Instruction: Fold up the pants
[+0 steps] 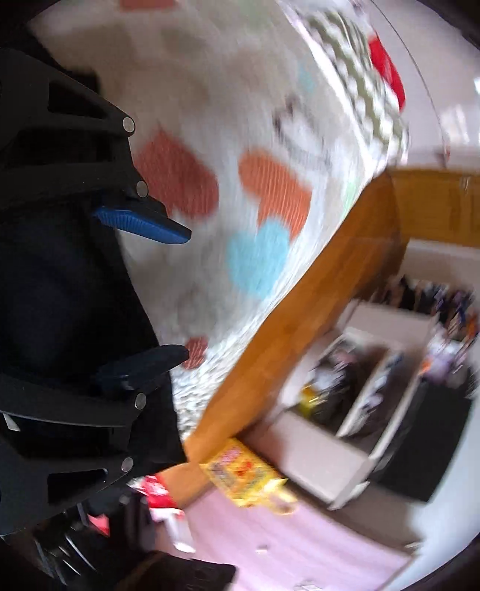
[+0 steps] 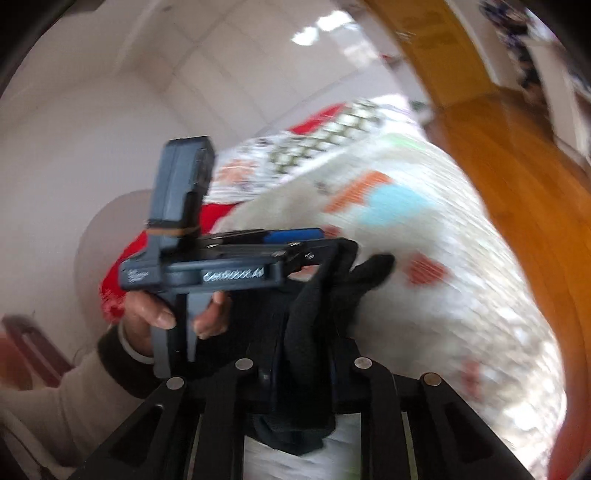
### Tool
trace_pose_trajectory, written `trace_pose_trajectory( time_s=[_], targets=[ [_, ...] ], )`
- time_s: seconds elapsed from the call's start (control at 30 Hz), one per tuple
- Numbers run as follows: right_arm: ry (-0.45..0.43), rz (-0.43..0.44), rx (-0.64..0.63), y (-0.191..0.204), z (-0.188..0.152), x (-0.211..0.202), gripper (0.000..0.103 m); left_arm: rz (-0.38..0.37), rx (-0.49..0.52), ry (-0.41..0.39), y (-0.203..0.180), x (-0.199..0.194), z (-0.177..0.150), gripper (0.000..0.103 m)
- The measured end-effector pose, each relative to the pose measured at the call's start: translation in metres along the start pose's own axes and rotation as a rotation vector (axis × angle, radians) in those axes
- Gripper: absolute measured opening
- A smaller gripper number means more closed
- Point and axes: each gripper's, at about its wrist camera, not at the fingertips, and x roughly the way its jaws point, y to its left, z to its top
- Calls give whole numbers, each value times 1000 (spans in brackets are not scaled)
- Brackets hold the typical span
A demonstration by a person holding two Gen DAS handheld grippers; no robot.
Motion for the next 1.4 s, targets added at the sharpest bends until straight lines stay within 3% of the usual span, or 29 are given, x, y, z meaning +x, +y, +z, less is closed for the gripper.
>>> trace_pose_trajectory(
  time_s=[0.1,0.2,0.23,0.3,0.37,0.43,0.53,0.6,0.67,0.73,0.93,1.1,1.27,1.3,1.33,1.4],
  targets=[
    [22,49,-93,46,11,26,18,67,-93,-76,39,-57,-20,59],
    [56,94,-132,79,9,70,18,125,-166,-100,72,-94,-52,75],
    [75,122,-119,85,3,89,20,146,-197,-98,82,-103,-66,75],
    [219,183,-57,92,-13,138,35,171,-257,-75,98,-112,-91,75],
    [376,190,2,96,-30,165,38,169,-314,-65,107,-116,-114,75],
    [325,236,-36,102,-34,145,39,166,-344,-60,105,-115,-129,75],
    [225,214,-26,86,-23,104,41,160,-361,-61,90,-105,-139,75],
    [181,74,-51,71,-18,86,41,152,-361,-47,78,-92,-143,75],
    [213,-71,-78,58,-19,88,41,161,-354,-15,63,-75,-145,75],
    [261,-152,-69,47,-30,94,40,175,-325,9,49,-61,-145,75],
    [163,-144,-11,34,-25,67,40,141,-274,6,23,-51,-132,75],
    [151,-179,34,19,-18,55,40,93,-318,78,11,-28,-135,75],
    [137,-138,68,14,-23,57,40,59,-358,67,-2,-17,-131,75],
    [134,-146,66,14,-24,56,40,30,-356,53,-5,-16,-129,53],
    [132,-157,70,14,-24,56,40,24,-344,52,-7,-15,-126,19],
    [125,-162,90,10,-24,52,40,22,-343,51,-4,-16,-122,16]
  ],
)
